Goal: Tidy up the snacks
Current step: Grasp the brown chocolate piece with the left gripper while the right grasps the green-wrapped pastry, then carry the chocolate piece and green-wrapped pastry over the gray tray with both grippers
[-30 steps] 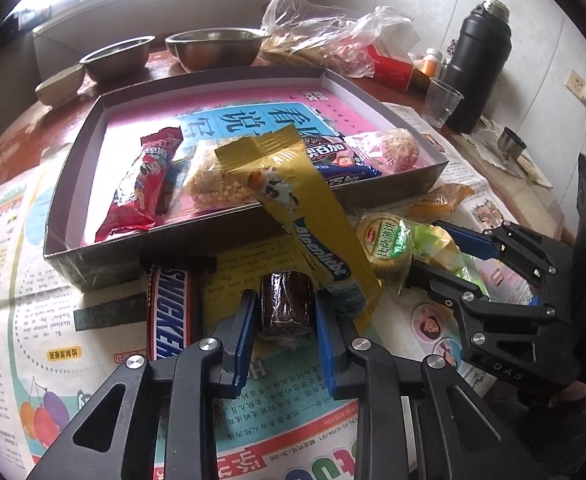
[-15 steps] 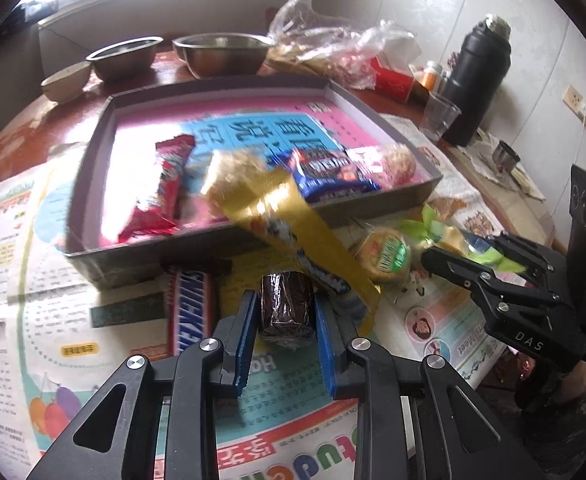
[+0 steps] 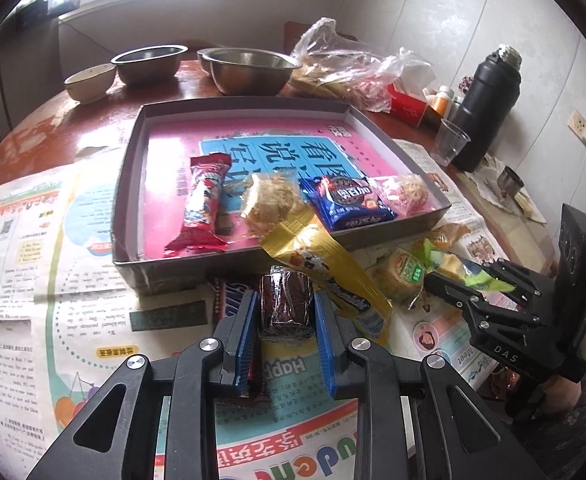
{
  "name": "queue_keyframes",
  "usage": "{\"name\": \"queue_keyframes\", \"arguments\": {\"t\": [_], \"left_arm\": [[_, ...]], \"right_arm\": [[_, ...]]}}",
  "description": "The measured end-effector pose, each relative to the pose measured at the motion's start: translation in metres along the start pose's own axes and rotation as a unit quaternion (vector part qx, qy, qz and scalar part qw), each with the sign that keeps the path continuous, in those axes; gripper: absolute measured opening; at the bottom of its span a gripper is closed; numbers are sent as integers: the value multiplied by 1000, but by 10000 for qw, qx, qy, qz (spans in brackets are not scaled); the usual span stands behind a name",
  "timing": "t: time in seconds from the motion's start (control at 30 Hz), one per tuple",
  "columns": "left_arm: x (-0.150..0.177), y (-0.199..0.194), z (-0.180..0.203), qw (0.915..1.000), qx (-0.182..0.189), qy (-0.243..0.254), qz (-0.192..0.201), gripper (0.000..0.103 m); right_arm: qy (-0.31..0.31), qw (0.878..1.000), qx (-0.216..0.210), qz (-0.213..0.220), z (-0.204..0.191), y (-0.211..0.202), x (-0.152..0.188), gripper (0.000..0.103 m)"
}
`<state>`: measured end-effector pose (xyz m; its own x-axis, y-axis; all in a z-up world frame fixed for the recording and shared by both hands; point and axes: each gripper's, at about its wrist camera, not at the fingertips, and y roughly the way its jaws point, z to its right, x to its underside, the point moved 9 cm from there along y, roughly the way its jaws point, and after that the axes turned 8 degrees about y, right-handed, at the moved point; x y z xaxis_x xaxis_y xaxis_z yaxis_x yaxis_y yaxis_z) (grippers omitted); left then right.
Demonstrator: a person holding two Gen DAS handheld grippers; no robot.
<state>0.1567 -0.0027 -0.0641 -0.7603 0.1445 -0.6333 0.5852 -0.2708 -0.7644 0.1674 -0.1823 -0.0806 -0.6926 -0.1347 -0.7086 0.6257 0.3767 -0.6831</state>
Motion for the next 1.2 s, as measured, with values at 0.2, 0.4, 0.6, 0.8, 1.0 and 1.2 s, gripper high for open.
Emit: {"name": "queue_keyframes", "arguments": {"t": [0.2, 0.4, 0.6, 0.8, 1.0, 1.2], "left_arm": [[-6, -13, -11, 9998, -69, -119, 154, 28], [-12, -24, -19, 9991, -87, -248, 322, 28], [-17, -31, -21, 9984, -133, -281, 470, 28], [-20, -32, -20, 9980, -121, -325, 530, 28], [-26, -33, -18, 9974, -108, -349, 619, 28], [-31, -30, -20, 9971, -64, -388, 654, 28]], "right_arm": [[191, 9994, -212, 175, -1, -13, -9, 34], [355, 9978, -327, 459, -2, -32, -22, 34], [415, 9968, -357, 578, -5, -37, -30, 34], [476, 9959, -385, 662, -6, -39, -36, 34], [457, 9950, -419, 783, -11, -43, -44, 34], [456, 9947, -426, 817, -12, -41, -48, 34]]}}
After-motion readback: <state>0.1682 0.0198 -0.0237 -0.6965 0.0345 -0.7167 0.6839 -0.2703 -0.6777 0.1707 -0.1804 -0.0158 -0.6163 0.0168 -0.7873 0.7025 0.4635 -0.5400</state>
